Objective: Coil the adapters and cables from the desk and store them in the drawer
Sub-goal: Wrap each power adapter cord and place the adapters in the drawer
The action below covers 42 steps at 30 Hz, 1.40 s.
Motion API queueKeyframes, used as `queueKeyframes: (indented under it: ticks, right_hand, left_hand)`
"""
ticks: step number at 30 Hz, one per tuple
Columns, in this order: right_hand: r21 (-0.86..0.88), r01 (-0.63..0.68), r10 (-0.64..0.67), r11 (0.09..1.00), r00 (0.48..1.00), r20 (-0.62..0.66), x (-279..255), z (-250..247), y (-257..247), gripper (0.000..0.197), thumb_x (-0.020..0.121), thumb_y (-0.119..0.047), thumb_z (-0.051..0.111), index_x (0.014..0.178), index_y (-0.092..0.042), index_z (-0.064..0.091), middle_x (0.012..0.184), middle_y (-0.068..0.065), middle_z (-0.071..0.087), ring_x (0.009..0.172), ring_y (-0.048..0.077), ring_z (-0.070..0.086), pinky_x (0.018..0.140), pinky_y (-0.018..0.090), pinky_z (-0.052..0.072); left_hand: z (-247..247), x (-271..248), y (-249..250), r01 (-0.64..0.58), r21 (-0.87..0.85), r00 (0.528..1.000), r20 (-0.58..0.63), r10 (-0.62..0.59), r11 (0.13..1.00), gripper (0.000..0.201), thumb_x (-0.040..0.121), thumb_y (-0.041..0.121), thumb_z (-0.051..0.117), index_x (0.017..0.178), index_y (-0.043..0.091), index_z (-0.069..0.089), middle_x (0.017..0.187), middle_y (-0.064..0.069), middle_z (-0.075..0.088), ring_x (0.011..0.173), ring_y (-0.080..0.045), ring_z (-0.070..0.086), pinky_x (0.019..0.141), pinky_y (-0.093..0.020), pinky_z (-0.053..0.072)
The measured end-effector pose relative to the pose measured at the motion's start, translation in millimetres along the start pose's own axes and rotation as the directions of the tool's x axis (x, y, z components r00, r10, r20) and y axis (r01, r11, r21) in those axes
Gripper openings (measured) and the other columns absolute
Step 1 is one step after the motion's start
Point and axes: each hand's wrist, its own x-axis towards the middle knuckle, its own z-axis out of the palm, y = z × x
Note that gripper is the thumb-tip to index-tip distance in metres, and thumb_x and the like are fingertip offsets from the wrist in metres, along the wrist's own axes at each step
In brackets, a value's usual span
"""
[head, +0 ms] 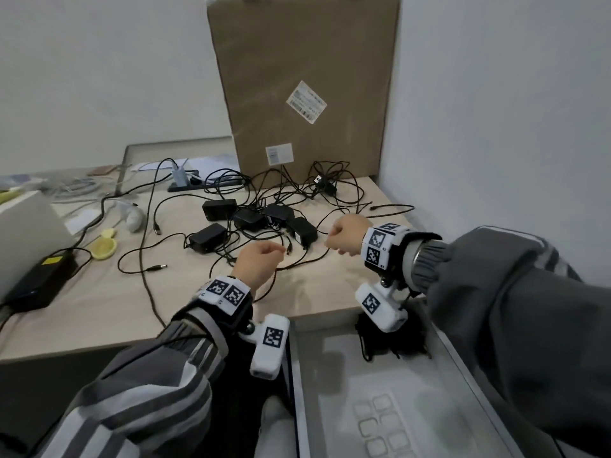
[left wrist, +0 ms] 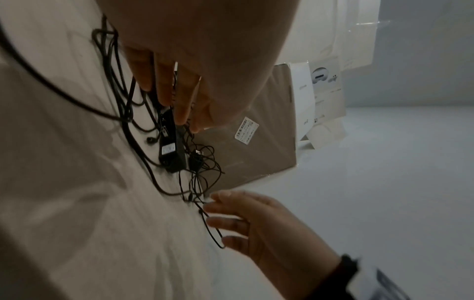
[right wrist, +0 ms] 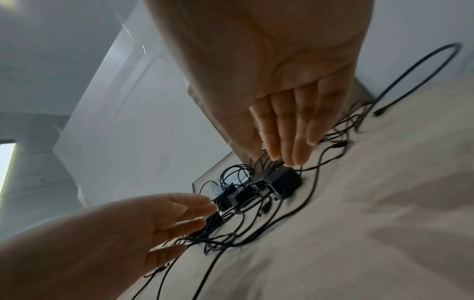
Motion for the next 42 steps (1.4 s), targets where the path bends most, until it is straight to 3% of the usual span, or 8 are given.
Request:
queueKeyframes:
  ticks: [7, 16, 18, 21, 24, 28, 34, 42]
  right_hand:
    - [-0.307, 0.057, -0.033, 0.950, 0.996, 0.081, 72, 11, -49, 0.045, 0.080, -0.040, 0.069, 0.109, -0.007, 0.061, 0.095, 0.007, 0.065, 0.085, 0.024, 0.062, 0.067, 0.030, 0.047]
    - [-0.645, 0.084, 0.055, 0.760, 0.980, 0.192, 87, 21, -64, 0.028, 0.084, -0.035, 0.067, 0.104, -0.017, 0.061, 0.091, 0.001, 0.064, 0.074, 0.015, 0.059, 0.066, 0.020, 0.046]
    - [-0.558, 0.023, 0.066, 0.830, 0.988, 0.138, 88, 18, -60, 0.039, 0.085, -0.038, 0.062, 0.113, -0.010, 0.060, 0.103, 0.009, 0.064, 0.091, 0.025, 0.060, 0.078, 0.031, 0.047]
    - [-0.309, -0.111, 0.124, 0.945, 0.992, 0.025, 85, 6, -53, 0.041, 0.079, -0.044, 0.063, 0.100, -0.009, 0.059, 0.084, 0.007, 0.061, 0.083, 0.026, 0.061, 0.072, 0.030, 0.047]
    - [0.151, -0.156, 0.163, 0.976, 0.986, -0.038, 74, -6, -41, 0.032, 0.080, -0.038, 0.067, 0.098, -0.012, 0.060, 0.089, 0.008, 0.065, 0.089, 0.026, 0.064, 0.079, 0.034, 0.053]
    - [0.748, -0.045, 0.160, 0.662, 0.984, -0.082, 33, -14, -30, 0.016, 0.087, -0.009, 0.064, 0.100, -0.004, 0.059, 0.102, 0.016, 0.067, 0.081, 0.021, 0.067, 0.076, 0.031, 0.056]
    - [0.963, 0.068, 0.137, 0.261, 0.985, -0.106, -39, -23, -1, 0.030, 0.087, 0.001, 0.061, 0.116, 0.007, 0.054, 0.088, 0.012, 0.067, 0.071, 0.017, 0.069, 0.066, 0.025, 0.059]
    - [0.980, 0.177, 0.158, 0.094, 0.969, -0.191, -136, -11, 36, 0.046, 0.085, 0.002, 0.063, 0.127, 0.005, 0.046, 0.099, 0.013, 0.068, 0.077, 0.019, 0.069, 0.069, 0.026, 0.059]
  left_hand:
    - [-18, 37, -34, 0.143, 0.214, 0.962, 0.198, -0.186, 0.966, 0.029, 0.091, 0.020, 0.056, 0.119, 0.018, 0.065, 0.121, -0.001, 0.063, 0.116, -0.018, 0.054, 0.106, -0.032, 0.040]
    - [-34, 45, -59, 0.186, 0.053, 0.934, 0.299, -0.193, 0.981, 0.027, 0.091, 0.014, 0.059, 0.116, 0.020, 0.068, 0.131, 0.006, 0.058, 0.123, -0.012, 0.051, 0.112, -0.028, 0.033]
    - [-34, 46, -60, 0.202, 0.029, 0.931, 0.305, -0.201, 0.979, 0.025, 0.092, 0.014, 0.058, 0.114, 0.021, 0.068, 0.129, 0.005, 0.059, 0.121, -0.013, 0.052, 0.111, -0.028, 0.035]
    - [-31, 44, -61, 0.182, 0.064, 0.933, 0.304, -0.193, 0.981, 0.028, 0.092, 0.017, 0.057, 0.117, 0.025, 0.067, 0.128, 0.006, 0.059, 0.121, -0.013, 0.052, 0.112, -0.032, 0.034]
    - [-26, 40, -59, 0.159, 0.066, 0.945, 0.280, -0.171, 0.985, 0.030, 0.091, 0.018, 0.057, 0.119, 0.026, 0.065, 0.125, 0.002, 0.063, 0.118, -0.017, 0.055, 0.110, -0.033, 0.036]
    - [-24, 34, -52, 0.174, -0.024, 0.978, 0.119, -0.170, 0.984, 0.022, 0.090, 0.012, 0.058, 0.107, 0.023, 0.068, 0.120, -0.005, 0.066, 0.112, -0.023, 0.060, 0.104, -0.033, 0.043]
    - [-21, 8, -18, 0.096, -0.104, 0.984, -0.138, -0.110, 0.990, 0.014, 0.088, 0.010, 0.061, 0.092, 0.013, 0.074, 0.102, -0.010, 0.071, 0.096, -0.022, 0.060, 0.091, -0.032, 0.045]
    - [-1, -62, 6, 0.009, -0.155, 0.983, -0.178, -0.037, 0.988, 0.027, 0.092, 0.007, 0.046, 0.098, 0.009, 0.073, 0.087, -0.003, 0.068, 0.074, -0.015, 0.054, 0.066, -0.026, 0.040]
